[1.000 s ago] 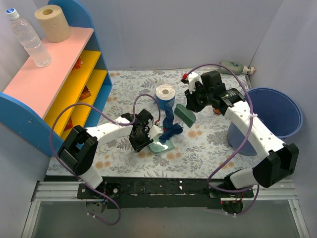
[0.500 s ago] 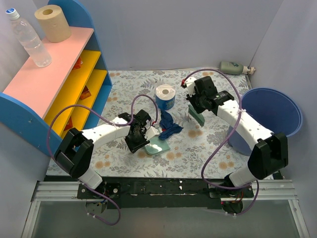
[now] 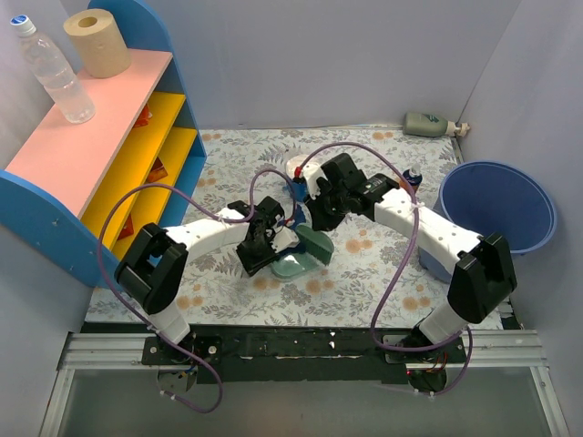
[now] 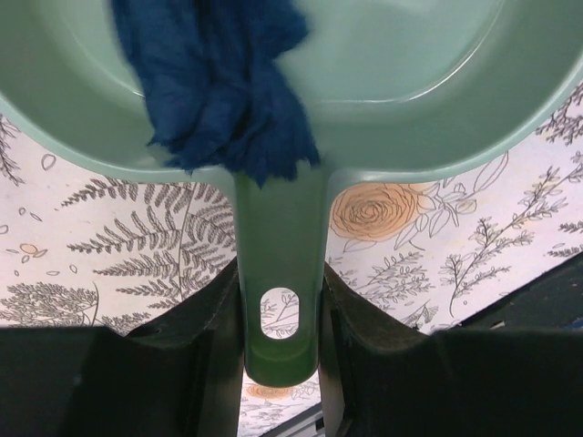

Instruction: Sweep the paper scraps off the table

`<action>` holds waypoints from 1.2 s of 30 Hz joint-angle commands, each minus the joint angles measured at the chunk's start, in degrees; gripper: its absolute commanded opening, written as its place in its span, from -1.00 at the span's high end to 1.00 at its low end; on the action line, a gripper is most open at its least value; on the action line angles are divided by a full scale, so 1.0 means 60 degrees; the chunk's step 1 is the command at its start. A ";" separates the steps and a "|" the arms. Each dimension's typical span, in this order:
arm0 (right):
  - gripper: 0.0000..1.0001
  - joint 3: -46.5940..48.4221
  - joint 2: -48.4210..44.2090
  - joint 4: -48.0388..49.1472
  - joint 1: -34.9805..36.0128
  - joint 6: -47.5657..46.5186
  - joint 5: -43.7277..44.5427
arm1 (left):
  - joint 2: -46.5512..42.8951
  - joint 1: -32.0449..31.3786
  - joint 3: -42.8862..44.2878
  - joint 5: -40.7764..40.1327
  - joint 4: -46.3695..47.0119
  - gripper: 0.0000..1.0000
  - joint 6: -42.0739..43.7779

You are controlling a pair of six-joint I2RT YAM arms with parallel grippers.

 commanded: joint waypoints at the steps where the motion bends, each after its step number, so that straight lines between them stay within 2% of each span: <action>1: 0.97 0.1048 -0.0477 -0.0625 -0.0080 -0.0041 -0.0954 | 0.0061 0.0073 0.0401 0.0246 0.0076 1.00 -0.0106; 6: 0.97 0.1473 -0.0947 -0.1196 -0.0300 -0.0875 -0.0250 | -0.0494 0.0248 0.0020 0.0290 0.0091 1.00 -0.0164; 11: 0.97 0.2220 -0.0685 -0.1286 -0.0315 -0.1827 0.0570 | -0.0935 0.0366 -0.0171 0.0363 -0.0479 1.00 -0.0194; 16: 0.97 0.2923 0.0295 -0.0657 -0.0315 -0.2823 0.0909 | -0.1374 0.0497 -0.0419 0.0349 -0.0993 1.00 -0.0179; 20: 0.97 0.3684 0.1349 0.0207 -0.0242 -0.3001 0.0718 | -0.1507 0.0586 -0.0756 0.0275 -0.1154 1.00 -0.0208; 23: 0.97 0.4695 0.2448 0.0238 -0.0067 -0.3001 0.0747 | -0.1493 0.0687 -0.0816 0.0158 -0.1242 1.00 -0.0238; 26: 0.97 0.5209 0.3138 0.0501 0.0240 -0.3132 0.1536 | -0.1478 0.0863 -0.0742 0.0012 -0.1155 1.00 -0.0296; 31: 0.97 0.4699 0.3417 0.0897 0.0447 -0.3440 0.2752 | -0.1346 0.1025 -0.0771 -0.0033 -0.0834 1.00 -0.0326; 36: 0.97 0.3673 0.3038 0.0590 0.0491 -0.2973 0.2228 | -0.1083 0.1025 -0.0699 0.0026 -0.0423 1.00 -0.0428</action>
